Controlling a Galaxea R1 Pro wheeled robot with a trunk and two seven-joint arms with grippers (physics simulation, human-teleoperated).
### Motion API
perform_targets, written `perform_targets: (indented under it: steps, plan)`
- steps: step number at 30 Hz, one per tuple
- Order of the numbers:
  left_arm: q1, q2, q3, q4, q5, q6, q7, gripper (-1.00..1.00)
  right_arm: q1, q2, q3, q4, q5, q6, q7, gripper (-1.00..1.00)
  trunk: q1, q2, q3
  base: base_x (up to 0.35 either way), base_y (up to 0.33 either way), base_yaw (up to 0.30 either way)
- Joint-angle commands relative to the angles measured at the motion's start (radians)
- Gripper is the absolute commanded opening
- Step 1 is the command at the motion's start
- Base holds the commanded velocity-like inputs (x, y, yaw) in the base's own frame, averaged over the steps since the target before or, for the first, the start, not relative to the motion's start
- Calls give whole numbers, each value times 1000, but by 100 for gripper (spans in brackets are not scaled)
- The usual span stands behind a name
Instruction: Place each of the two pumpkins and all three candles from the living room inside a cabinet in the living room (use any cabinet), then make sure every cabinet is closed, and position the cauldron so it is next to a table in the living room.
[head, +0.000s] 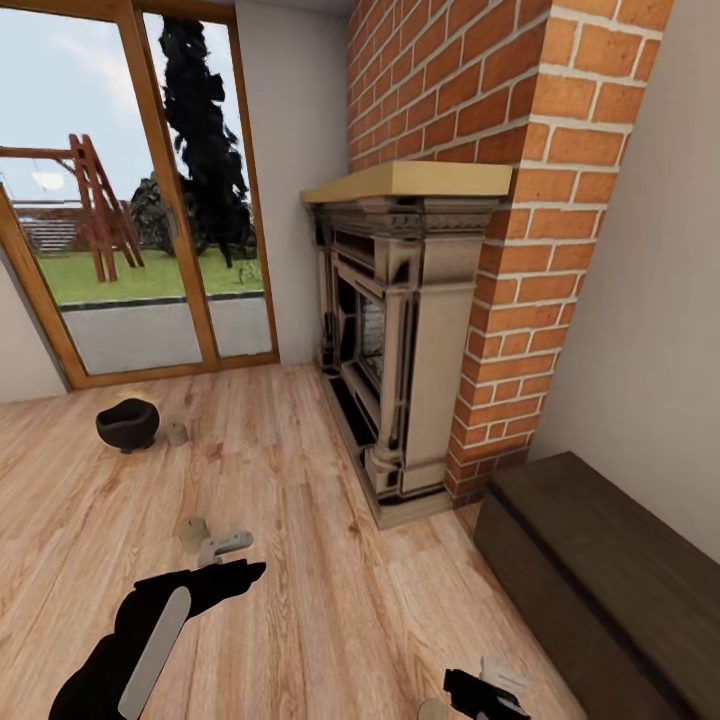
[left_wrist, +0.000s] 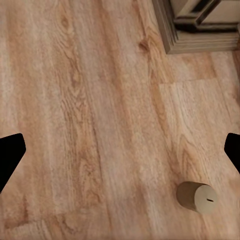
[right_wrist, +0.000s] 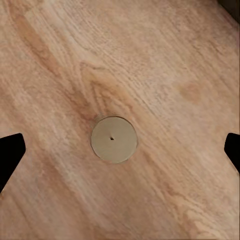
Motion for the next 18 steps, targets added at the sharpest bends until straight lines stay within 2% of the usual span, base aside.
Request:
perform_targets:
  steps: [1, 4, 7, 11, 18]
  plan:
    - [-1, 1, -2, -1, 11, 3, 10, 100, -32, 0, 9, 29, -7, 0, -9, 100, 4, -8, -4, 0, 0, 0]
    - [-1, 1, -2, -1, 12, 3, 9, 100, -132, 19, 9, 140, -5, -4, -9, 100, 15, -29, -14, 0, 0, 0]
    - [-1, 2, -1, -1, 13, 10, 9, 100, -186, 41, 9, 179, -5, 7, -9, 100, 27, -50, -23, 0, 0, 0]
    - [-1, 2, 1, -2, 13, 61, 6, 100, -262, 60, 14, 190, -5, 116, -10, 100, 42, -78, -36, 0, 0, 0]
    - [-2, 5, 9, -3, 26, 80, 4, 100, -326, 68, 15, 185, -5, 284, -11, 100, 69, -127, -58, 0, 0, 0]
